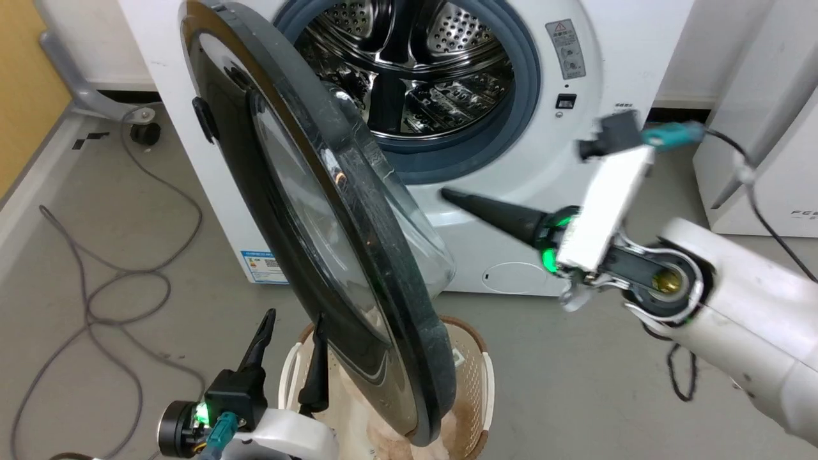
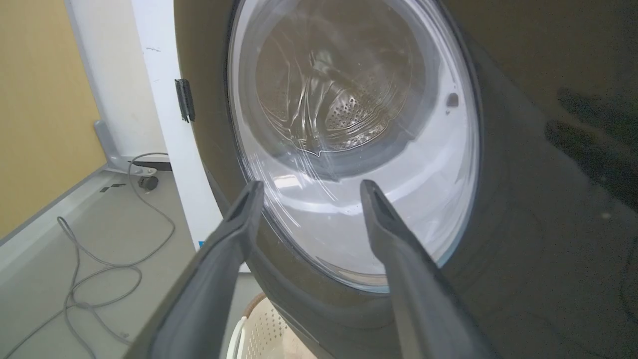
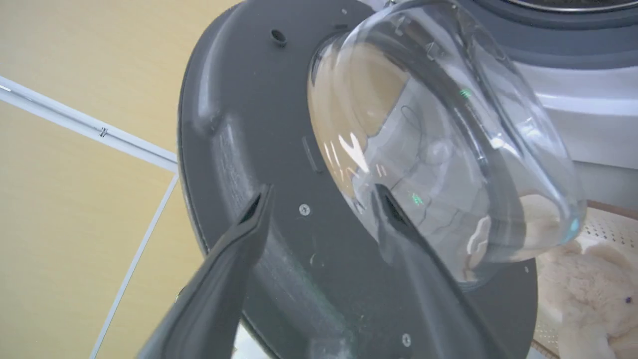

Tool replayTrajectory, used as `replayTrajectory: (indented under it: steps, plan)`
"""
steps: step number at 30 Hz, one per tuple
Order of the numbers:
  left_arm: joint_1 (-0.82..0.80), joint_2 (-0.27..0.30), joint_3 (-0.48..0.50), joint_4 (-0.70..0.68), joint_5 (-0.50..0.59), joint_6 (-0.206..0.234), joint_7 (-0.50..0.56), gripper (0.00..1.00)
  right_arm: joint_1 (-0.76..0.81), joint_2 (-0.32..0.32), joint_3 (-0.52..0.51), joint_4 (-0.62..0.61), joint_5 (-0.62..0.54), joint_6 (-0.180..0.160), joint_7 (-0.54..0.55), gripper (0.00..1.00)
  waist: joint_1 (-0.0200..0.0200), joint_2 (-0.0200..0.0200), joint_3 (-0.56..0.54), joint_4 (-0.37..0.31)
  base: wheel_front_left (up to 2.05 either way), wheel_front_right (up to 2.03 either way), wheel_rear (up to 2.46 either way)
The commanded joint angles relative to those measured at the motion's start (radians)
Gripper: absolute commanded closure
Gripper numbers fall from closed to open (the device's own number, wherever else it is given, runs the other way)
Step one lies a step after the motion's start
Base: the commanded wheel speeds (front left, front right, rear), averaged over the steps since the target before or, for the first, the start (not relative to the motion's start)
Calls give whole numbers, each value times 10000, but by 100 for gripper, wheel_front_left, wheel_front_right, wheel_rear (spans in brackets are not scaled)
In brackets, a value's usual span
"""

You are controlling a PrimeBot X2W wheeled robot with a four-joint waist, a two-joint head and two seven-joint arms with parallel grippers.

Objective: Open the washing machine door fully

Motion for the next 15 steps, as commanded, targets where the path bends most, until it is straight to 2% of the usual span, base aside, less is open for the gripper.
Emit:
replayTrajectory:
  steps: [1,5,10,13,15]
  plan:
    - [141,9,-6,40,-59,52,-55,0,333,-188,-107,-1,-100,10,-334,0,1,0,-35,-52,0,0,0]
    - [141,9,42,107,-12,57,-55,0,869,-598,-485,-107,-320,10,-1630,0,1,0,-97,-176,0,0,0]
    - [159,11,174,211,13,72,-55,0,1725,-1080,-520,-98,-1168,10,-3858,0,1,0,-207,-336,0,0,0]
    - [193,13,252,254,20,85,-55,0,2295,-1318,-588,-18,-1651,10,-4461,0,1,0,-240,-429,0,0,0]
    - [211,14,294,304,23,89,-55,0,2723,-1394,-1109,267,-2068,10,-4550,0,1,0,-268,-473,0,0,0]
